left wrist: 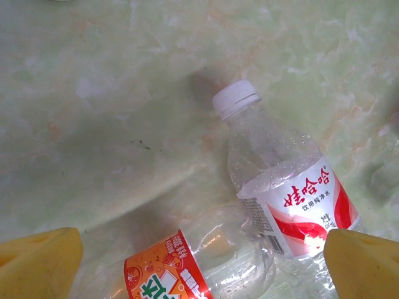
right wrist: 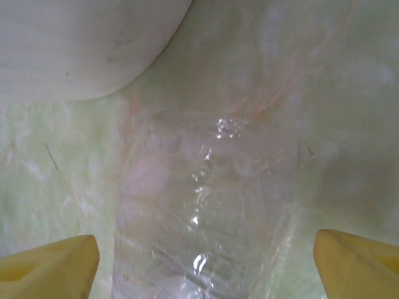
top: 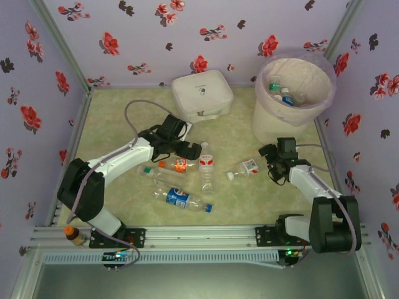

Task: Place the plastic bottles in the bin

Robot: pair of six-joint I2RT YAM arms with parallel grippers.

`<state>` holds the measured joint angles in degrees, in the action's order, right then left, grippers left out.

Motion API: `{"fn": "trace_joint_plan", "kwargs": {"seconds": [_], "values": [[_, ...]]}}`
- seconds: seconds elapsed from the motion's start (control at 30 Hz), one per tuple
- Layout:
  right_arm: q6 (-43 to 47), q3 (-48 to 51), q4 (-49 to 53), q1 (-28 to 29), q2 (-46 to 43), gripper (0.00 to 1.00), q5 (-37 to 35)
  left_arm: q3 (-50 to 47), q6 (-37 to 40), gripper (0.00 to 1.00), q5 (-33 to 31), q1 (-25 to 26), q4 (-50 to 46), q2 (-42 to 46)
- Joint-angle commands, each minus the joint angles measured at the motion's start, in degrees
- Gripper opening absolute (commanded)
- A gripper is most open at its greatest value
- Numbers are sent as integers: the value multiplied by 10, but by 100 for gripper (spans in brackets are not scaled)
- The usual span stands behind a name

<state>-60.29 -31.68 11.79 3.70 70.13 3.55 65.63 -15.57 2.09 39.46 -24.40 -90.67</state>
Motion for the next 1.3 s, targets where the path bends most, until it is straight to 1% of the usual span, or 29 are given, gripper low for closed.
{"fn": "trace_joint_plan", "kwargs": {"seconds": [0.0, 0.2, 0.3, 0.5, 0.67, 0.73, 0.83, 0.9, 0.97, 1.1, 1.13, 1.2, 1.27], "values": [[13, 0, -42, 3, 9, 80, -35, 13, -7, 100, -4, -4, 2, -4], [22, 5, -34, 3, -5, 60, -37, 12, -9, 100, -4, -4, 4, -4], [34, -2, -9, 3, -27, 53, -44, 19, -8, 100, -4, -4, 5, -10], [61, -25, 52, 6, -85, 49, -36, 35, -15, 100, 10, -4, 20, -16], [95, -91, 131, 46, -131, 42, -42, 35, -17, 100, 12, -4, 25, -15], [133, -147, 178, 79, -140, 39, -68, 35, -16, 100, 8, -5, 22, -16], [211, -278, 260, 141, -134, 36, -129, 31, -22, 100, 2, -7, 23, -16], [250, -352, 277, 164, -127, 32, -149, 28, -27, 100, -3, -7, 26, -15], [297, -420, 281, 175, -116, 31, -174, 24, -30, 100, -5, -7, 29, -14], [422, -567, 279, 173, -66, 32, -246, 22, -28, 100, -7, -7, 24, -13], [447, -597, 273, 170, -53, 31, -254, 24, -26, 100, -8, -7, 19, -13], [491, -667, 261, 148, -18, 31, -251, 26, -21, 100, -15, -7, 6, -8], [512, -734, 263, 110, 24, 30, -232, 23, -19, 100, -22, -7, 0, 2]]}}
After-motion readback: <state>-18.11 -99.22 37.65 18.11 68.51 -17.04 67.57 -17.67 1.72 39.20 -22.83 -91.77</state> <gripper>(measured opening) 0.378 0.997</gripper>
